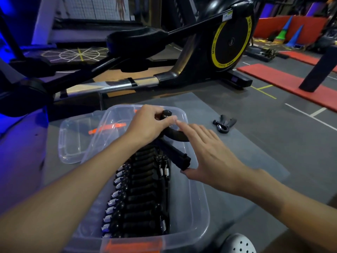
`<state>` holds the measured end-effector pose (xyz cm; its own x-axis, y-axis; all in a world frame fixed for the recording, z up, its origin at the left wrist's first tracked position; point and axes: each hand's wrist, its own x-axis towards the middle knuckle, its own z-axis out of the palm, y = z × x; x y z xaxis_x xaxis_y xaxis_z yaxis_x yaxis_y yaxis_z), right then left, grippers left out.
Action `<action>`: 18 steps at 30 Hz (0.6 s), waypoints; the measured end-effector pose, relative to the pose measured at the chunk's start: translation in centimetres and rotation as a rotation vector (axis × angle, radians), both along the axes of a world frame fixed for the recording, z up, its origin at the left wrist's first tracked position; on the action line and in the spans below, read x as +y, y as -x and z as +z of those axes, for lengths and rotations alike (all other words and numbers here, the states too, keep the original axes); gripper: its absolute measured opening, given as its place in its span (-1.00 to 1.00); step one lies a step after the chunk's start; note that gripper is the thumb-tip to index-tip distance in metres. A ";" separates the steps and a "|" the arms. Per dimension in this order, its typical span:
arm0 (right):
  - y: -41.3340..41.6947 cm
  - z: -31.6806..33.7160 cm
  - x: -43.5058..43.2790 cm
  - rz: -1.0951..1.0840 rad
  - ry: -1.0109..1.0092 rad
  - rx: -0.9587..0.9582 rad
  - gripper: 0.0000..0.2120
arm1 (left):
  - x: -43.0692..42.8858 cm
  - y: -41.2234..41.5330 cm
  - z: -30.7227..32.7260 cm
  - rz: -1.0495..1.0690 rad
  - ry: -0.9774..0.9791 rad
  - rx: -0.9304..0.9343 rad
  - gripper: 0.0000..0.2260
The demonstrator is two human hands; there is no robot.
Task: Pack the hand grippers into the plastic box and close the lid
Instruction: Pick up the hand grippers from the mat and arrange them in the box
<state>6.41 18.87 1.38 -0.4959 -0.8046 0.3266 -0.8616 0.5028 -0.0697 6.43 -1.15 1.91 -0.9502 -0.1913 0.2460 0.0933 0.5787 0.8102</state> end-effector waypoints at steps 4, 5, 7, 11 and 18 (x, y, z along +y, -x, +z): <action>0.7 -0.7 0.2 0.027 0.015 -0.059 -0.09 | -1.1 -0.3 0.6 -0.036 -0.014 -0.062 -0.77; 1.0 -0.9 0.3 0.020 0.009 -0.061 -0.09 | -1.5 -0.4 0.9 -0.071 -0.033 -0.088 -0.80; 1.7 -1.1 0.4 0.007 -0.001 -0.069 -0.09 | -2.3 -0.8 1.6 -0.152 -0.126 -0.138 -0.86; 2.6 -1.4 0.3 -0.006 0.035 -0.165 -0.10 | -3.4 -1.8 2.4 -0.226 -0.274 -0.185 -0.75; 3.3 -2.0 -0.3 -0.095 0.049 -0.284 -0.13 | -4.7 -2.7 2.1 -0.313 -0.328 -0.316 -0.77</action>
